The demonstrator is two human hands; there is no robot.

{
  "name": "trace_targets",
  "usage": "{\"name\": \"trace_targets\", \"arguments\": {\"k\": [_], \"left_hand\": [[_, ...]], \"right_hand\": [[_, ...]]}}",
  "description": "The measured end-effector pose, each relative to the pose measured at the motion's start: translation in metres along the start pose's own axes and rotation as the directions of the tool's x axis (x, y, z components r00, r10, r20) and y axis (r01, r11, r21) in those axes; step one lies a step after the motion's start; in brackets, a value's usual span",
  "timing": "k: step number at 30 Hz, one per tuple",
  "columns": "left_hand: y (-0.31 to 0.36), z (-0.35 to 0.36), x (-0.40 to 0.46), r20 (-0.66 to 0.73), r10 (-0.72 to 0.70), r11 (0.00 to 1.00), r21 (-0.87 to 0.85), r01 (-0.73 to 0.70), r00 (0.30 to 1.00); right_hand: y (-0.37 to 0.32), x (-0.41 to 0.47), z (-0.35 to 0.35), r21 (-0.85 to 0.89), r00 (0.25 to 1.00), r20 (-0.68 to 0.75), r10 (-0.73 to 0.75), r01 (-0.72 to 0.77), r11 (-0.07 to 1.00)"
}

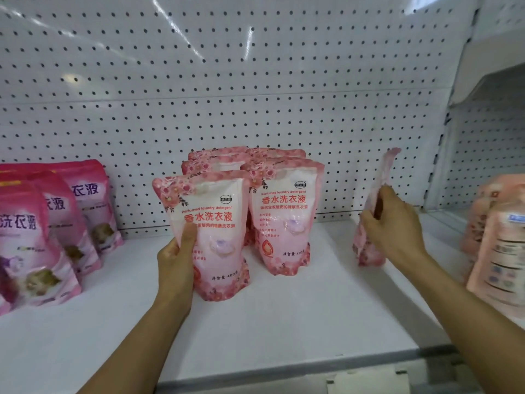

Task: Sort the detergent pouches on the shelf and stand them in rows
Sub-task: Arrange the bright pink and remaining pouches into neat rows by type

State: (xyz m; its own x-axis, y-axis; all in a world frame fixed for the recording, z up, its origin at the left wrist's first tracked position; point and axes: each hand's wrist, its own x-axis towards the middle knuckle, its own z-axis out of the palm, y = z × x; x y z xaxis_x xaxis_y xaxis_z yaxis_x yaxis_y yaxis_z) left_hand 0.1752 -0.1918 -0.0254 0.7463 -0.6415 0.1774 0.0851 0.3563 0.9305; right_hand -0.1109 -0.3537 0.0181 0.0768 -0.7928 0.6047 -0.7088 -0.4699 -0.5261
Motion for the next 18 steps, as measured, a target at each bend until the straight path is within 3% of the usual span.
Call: {"name": "trace_targets", "arguments": {"k": [5, 8, 9, 11, 12, 13, 15, 17, 18], "left_hand": [[0.003, 0.001, -0.004, 0.001, -0.008, 1.000, 0.004, 0.008, 1.000], [0.005, 0.000, -0.005, -0.003, 0.003, 1.000, 0.019, -0.003, 1.000], [0.004, -0.001, -0.005, -0.005, 0.001, 1.000, 0.025, -0.001, 1.000], [0.004, -0.002, -0.005, 0.003, -0.010, 1.000, 0.029, 0.010, 1.000], [0.005, -0.002, -0.005, 0.010, -0.017, 1.000, 0.026, 0.017, 1.000], [0.005, -0.002, -0.006, 0.014, -0.026, 0.999, 0.019, 0.026, 1.000], [0.005, -0.003, -0.006, 0.024, -0.042, 0.999, 0.015, 0.042, 0.999], [0.004, -0.006, -0.006, 0.072, -0.060, 0.998, 0.034, 0.058, 0.996], [0.005, -0.010, -0.006, 0.120, -0.069, 0.996, 0.058, 0.062, 0.990]], "right_hand": [[-0.061, -0.053, -0.001, 0.230, 0.992, 0.106, -0.073, 0.047, 0.972], [-0.081, -0.067, -0.014, 0.601, 0.952, 0.300, -0.069, -0.132, 0.789], [-0.080, -0.070, -0.020, 0.651, 0.966, 0.253, -0.058, -0.126, 0.749], [-0.065, -0.069, -0.027, 0.644, 1.000, 0.026, 0.016, -0.029, 0.765], [-0.053, -0.067, -0.027, 0.635, 0.997, -0.021, 0.073, -0.044, 0.771], [-0.040, -0.064, -0.025, 0.628, 0.993, 0.020, 0.119, -0.105, 0.771], [-0.023, -0.061, -0.018, 0.583, 0.943, 0.308, 0.127, -0.292, 0.758], [-0.021, -0.065, -0.008, 0.560, 0.807, 0.591, 0.007, -0.416, 0.717], [-0.025, -0.069, -0.004, 0.569, 0.747, 0.661, -0.067, -0.441, 0.694]]}}
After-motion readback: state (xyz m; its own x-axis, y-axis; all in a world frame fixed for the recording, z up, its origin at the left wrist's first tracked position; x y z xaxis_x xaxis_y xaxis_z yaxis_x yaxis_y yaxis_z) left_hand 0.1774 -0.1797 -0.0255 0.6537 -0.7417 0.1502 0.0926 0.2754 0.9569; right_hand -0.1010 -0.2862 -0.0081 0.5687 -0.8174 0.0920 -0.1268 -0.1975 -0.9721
